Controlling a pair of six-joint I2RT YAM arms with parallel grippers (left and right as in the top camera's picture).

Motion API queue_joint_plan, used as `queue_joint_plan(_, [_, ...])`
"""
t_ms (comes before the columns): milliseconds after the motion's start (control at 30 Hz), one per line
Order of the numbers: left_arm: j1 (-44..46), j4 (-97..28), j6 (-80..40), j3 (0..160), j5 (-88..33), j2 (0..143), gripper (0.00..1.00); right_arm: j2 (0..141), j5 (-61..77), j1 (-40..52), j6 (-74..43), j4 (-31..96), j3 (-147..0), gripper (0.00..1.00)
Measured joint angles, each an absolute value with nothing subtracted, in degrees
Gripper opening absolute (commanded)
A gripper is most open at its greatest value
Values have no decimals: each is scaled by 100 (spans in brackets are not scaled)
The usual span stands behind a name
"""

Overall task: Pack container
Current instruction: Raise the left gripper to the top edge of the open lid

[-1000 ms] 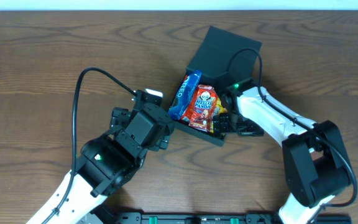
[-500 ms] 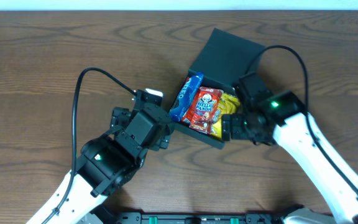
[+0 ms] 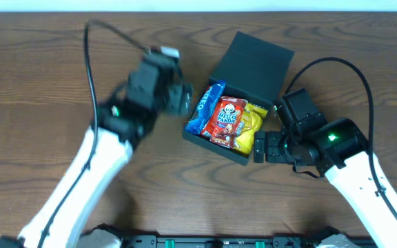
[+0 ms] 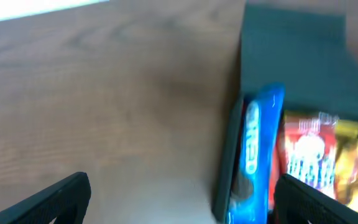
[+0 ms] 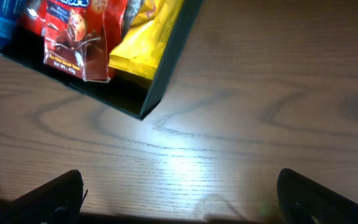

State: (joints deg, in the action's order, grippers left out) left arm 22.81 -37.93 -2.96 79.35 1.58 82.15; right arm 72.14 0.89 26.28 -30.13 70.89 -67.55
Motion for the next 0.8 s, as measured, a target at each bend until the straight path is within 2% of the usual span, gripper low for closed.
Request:
queue_joint_plan(200, [1476,-4416,19,10121,-1479,9859,95,7214,104,2628,-3164,7050,-6755,99])
queue_joint_plan(300, [1369,-4893,113,11072,-2268,10790,95,7214,108,2628,-3205,7026,-6755,100])
queue_joint_plan(500, [1278,-5083,-23,12119,-3940,12245,95,7214,113,2628,-3374,6965,-6755,99])
queue_joint_plan(600, [1074,-4840,-316,12379,-4753,12724,95,7214,113,2628,-3454,6963,-6755,99])
queue_joint_plan(800, [462,-3120,-1643,12567,-6403,13666,96,7214,102,2628,-3542,6936,-6753,99])
